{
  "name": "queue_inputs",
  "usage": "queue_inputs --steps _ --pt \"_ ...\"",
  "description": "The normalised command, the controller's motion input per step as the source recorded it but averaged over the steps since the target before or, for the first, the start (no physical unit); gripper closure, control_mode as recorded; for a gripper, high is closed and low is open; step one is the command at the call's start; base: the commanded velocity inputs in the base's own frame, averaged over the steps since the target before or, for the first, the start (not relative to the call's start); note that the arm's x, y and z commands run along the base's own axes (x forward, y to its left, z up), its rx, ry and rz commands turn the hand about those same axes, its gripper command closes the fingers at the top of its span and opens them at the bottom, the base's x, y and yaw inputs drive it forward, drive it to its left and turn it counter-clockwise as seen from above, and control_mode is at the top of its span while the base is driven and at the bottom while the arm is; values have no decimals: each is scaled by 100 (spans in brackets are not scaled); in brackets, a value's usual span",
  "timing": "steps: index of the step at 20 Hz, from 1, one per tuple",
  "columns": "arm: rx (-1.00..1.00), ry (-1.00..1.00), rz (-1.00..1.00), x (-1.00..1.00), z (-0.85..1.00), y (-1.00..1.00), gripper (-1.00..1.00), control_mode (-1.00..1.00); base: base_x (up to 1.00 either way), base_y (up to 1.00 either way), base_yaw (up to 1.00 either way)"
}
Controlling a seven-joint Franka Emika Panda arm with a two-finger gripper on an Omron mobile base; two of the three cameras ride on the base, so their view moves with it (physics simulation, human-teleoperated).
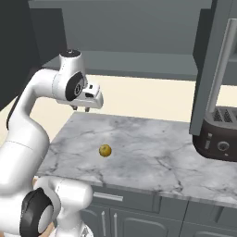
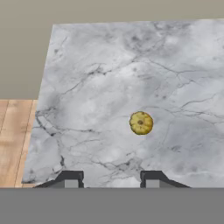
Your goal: Pick the squash from the counter and place it in the cabinet. Then close the cabinet.
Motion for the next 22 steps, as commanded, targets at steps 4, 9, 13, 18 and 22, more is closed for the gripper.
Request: queue_inputs --steps 4,9,13,18,22 --pt "0 0 0 0 -40 0 -100 -100 0 0 0" --pt "-8 -5 -1 -22 -82 -3 -100 -100 0 0 0" --pt "-8 -1 -3 -20 -70 -11 -100 -100 0 0 0" --pt "-2 0 -3 2 -57 -25 -100 -100 0 0 0" --pt "0 0 0 9 -39 -18 -100 -100 0 0 0"
